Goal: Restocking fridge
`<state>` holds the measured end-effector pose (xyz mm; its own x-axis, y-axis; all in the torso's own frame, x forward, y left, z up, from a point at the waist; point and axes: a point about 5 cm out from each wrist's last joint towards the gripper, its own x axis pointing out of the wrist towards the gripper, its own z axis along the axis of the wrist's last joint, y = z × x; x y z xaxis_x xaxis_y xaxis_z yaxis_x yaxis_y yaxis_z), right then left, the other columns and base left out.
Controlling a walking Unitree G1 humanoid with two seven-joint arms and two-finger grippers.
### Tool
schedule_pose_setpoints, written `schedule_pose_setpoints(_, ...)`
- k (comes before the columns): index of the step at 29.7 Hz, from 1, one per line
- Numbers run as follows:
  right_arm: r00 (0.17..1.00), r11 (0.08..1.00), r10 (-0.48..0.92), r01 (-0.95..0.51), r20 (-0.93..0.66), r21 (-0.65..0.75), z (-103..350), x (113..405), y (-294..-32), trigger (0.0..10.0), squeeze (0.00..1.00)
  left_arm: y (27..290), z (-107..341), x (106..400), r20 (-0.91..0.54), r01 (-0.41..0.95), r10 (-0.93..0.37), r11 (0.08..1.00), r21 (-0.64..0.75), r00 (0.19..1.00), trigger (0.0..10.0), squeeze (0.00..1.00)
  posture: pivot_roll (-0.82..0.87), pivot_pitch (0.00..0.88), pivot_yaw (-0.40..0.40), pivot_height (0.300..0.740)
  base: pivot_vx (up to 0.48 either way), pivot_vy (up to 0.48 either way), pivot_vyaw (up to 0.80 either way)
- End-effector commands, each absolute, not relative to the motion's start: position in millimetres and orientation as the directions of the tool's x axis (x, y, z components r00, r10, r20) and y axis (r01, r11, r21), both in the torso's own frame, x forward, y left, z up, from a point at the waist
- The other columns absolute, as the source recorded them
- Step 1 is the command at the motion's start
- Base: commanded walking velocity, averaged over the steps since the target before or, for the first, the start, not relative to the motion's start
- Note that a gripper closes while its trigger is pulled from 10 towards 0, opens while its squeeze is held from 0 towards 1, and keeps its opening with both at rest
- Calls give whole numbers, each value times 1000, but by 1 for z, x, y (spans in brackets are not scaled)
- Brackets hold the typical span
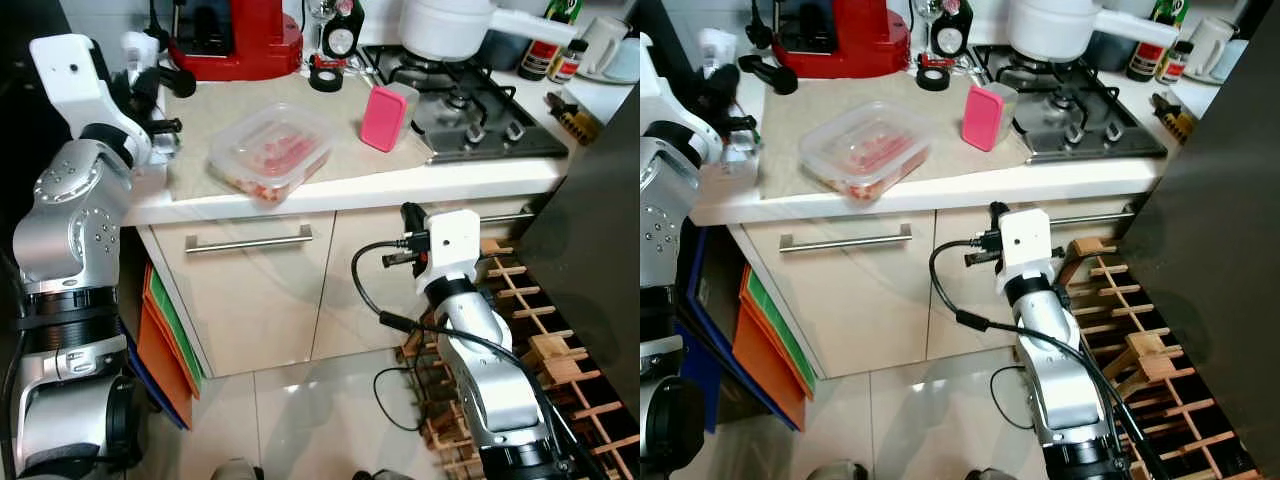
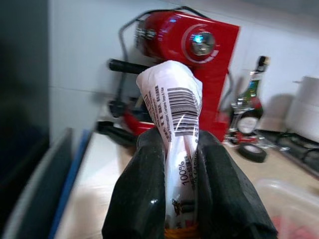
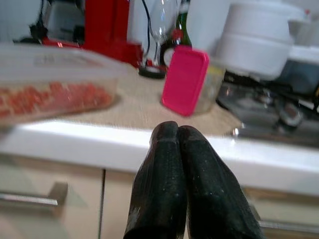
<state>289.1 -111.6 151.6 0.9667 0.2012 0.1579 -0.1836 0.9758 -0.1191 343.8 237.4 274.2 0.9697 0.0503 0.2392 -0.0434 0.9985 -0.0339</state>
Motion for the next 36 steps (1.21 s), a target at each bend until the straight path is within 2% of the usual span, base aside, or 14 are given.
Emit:
schedule_pose_setpoints(1,966,978,195,-178,169,-111,154,294,-117,10000,0,231,275,337,270,-46,35,998,35,962,0,0,134,0,-97,740,0,0,0)
schedule_pose_setpoints(2,966,979,190,-174,175,-103,155,296,-118,10000,0,230,273,334,274,-53,40,998,37,961,0,0,140,0,-101,740,0,0,0)
schedule_pose_setpoints(3,967,982,181,-167,178,-91,156,298,-120,10000,0,229,272,329,279,-61,48,997,39,959,1529,0,143,0,-103,740,0,0,0)
schedule_pose_setpoints(4,968,983,175,-162,180,-82,156,298,-121,10000,0,229,271,327,282,-67,53,997,40,958,10000,0,143,0,-103,740,0,0,0)
schedule_pose_setpoints(9,967,989,143,-131,210,-67,162,303,-130,10000,0,217,272,308,342,-34,18,999,39,940,10000,0,163,0,-113,740,0,0,0)
schedule_pose_setpoints(14,970,994,105,-95,220,-57,162,304,-138,10000,0,194,260,290,365,25,-77,989,147,928,10000,0,177,0,-117,740,0,0,0)
schedule_pose_setpoints(15,974,996,86,-79,210,-43,158,302,-140,10000,0,185,240,279,311,73,-106,991,115,944,10000,0,182,0,-124,740,0,0,0)
schedule_pose_setpoints(17,977,997,73,-67,199,-36,154,301,-142,10000,0,182,228,274,275,88,-108,993,82,955,10000,0,186,0,-127,740,0,0,0)
schedule_pose_setpoints(18,986,1000,26,-26,162,-1,145,299,-150,10000,0,174,205,264,201,130,-146,988,88,969,10000,0,195,0,-129,740,0,0,0)
schedule_pose_setpoints(21,991,1000,3,-3,130,-3,136,294,-158,10000,0,164,181,253,139,166,-179,981,101,974,10000,0,183,0,-139,740,0,0,0)
schedule_pose_setpoints(24,994,1000,12,-11,110,-1,131,292,-159,10000,0,161,167,250,97,167,-173,984,69,980,10000,0,173,0,-146,740,0,0,0)
schedule_pose_setpoints(27,996,999,50,-50,78,2,123,290,-154,10000,0,155,144,242,45,190,-196,975,113,980,10000,0,162,0,-153,740,0,0,0)
schedule_pose_setpoints(29,998,999,42,-43,54,26,119,289,-155,10000,0,157,135,242,5,186,-187,980,68,982,10000,0,158,0,-152,740,0,0,0)
schedule_pose_setpoints(36,998,999,47,-47,51,13,117,292,-155,10000,0,150,149,256,51,205,-211,974,97,976,10000,0,134,0,-124,740,0,0,0)
